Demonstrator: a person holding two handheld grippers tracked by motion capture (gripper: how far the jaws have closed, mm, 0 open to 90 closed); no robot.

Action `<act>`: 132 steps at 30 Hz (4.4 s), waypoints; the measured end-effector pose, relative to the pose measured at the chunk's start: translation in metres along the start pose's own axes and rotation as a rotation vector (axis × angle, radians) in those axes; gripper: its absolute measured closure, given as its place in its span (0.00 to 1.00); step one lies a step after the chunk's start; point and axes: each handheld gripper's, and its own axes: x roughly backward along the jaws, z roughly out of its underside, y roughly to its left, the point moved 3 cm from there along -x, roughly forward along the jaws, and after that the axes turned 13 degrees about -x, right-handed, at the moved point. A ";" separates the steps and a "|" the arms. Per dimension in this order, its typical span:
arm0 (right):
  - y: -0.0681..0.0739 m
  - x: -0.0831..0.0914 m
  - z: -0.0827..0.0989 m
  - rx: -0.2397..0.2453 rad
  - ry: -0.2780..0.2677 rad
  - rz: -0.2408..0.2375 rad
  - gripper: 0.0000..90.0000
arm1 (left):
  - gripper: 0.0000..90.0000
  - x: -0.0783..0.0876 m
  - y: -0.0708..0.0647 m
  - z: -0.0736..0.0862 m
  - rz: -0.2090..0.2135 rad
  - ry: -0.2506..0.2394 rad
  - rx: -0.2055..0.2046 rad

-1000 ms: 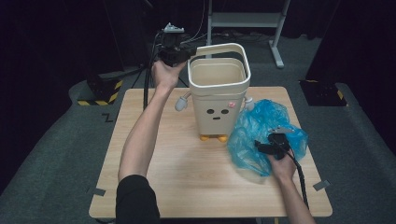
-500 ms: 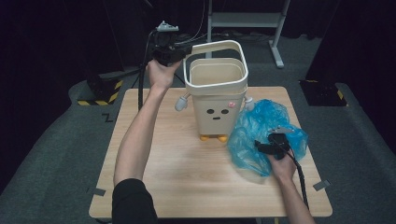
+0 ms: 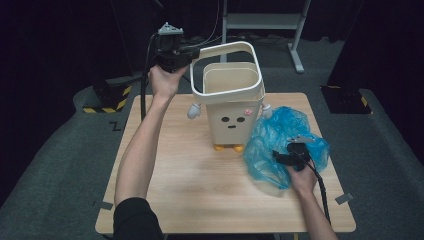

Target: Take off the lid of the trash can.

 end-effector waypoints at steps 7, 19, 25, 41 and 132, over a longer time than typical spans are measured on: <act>0.000 0.000 0.000 -0.003 0.001 0.000 0.30 | 0.90 0.018 0.002 0.006 -0.011 0.002 -0.009; 0.000 0.000 0.000 0.000 0.000 0.001 0.30 | 0.91 0.035 0.007 0.015 -0.025 0.002 -0.005; 0.000 0.000 0.000 0.001 0.000 0.001 0.30 | 0.91 0.043 0.007 0.019 -0.035 -0.007 -0.006; 0.000 0.000 0.000 0.002 0.000 0.001 0.30 | 0.91 0.065 0.017 0.031 -0.062 -0.015 0.009; 0.000 0.000 0.000 0.002 0.000 0.001 0.30 | 0.92 0.138 0.003 0.142 -0.066 0.050 0.044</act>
